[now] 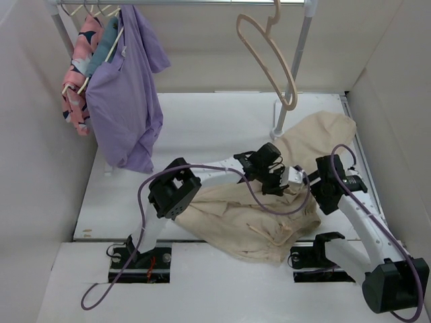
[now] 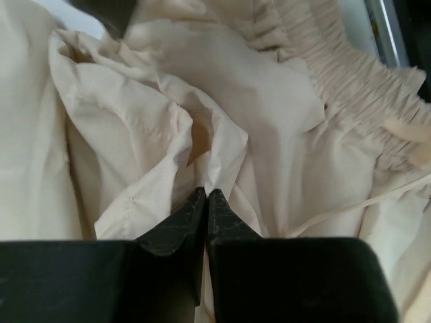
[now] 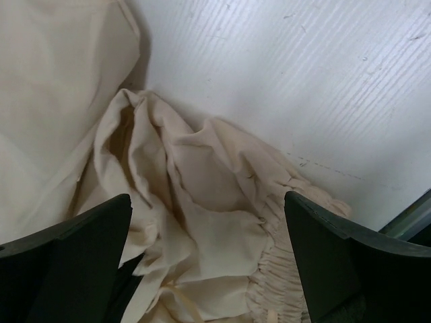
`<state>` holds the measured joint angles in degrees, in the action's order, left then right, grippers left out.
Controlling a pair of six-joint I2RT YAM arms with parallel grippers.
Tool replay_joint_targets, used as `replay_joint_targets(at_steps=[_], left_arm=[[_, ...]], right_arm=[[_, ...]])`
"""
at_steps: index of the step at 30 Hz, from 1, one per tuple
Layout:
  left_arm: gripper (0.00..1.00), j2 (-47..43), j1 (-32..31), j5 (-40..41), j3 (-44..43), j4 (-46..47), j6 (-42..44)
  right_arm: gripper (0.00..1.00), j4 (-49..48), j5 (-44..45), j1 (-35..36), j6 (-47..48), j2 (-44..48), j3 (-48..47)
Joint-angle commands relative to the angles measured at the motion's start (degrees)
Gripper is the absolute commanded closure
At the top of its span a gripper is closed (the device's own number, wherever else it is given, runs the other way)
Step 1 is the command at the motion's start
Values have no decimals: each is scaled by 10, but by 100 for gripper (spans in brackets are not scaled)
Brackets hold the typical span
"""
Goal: Place the trousers on the hanger
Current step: Flatten out the trousers at the center of the board.
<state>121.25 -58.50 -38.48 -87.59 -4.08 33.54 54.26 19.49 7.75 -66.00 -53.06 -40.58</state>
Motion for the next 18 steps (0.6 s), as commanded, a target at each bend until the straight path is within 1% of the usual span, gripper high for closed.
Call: replay_joint_targets(at_steps=[1,2,3,4,5,6,7,9,10,11,12,13,14,15,16,17,18], left_arm=[[100,-52,9,6,-60,-50,-34],[100,-63,17,14,-66,-65,-34],[100,-92,27,22,-71,-89,-34],[100,-110,50,48,-72,-97,-39],[100,-131,63,62,-62,-103,-48],[100,-173,96,82,-44,-117,-64],[100,-196,115,82,-32,-124,-64],[100,-243,154,103,-8,-144,-95],[100,-294,173,110,21,-160,-100],[100,-324,213,135,38,-161,-105],[100,-353,232,149,56,-161,-116],[100,-383,253,159,94,-161,-117],[100,-440,290,169,116,-155,-117],[100,-469,307,194,138,-147,-125],[100,-495,323,204,160,-139,-132],[100,-538,335,204,196,-139,-132],[100,-555,359,215,210,-139,-132]], right_arm=[[0,-35,-1,-11,-8,9,16],[0,-41,-7,-11,-8,9,24],[0,-48,-7,-11,-8,9,33],[0,-48,-15,-11,-8,2,33],[0,-64,-28,-11,-8,2,42],[0,-70,-43,-11,-8,-3,47],[0,-77,-43,-11,-8,-8,54],[0,-91,-55,-11,0,-16,54],[0,-99,-60,-11,5,-27,54],[0,-99,-60,-11,5,-33,54],[0,-117,-60,-11,12,-41,59],[0,-127,-60,-11,12,-49,59],[0,-136,-66,-11,18,-72,65],[0,-144,-72,-11,24,-88,65],[0,-151,-72,-11,24,-106,57],[0,-159,-72,-11,37,-142,51],[0,-159,-72,-11,42,-161,45]])
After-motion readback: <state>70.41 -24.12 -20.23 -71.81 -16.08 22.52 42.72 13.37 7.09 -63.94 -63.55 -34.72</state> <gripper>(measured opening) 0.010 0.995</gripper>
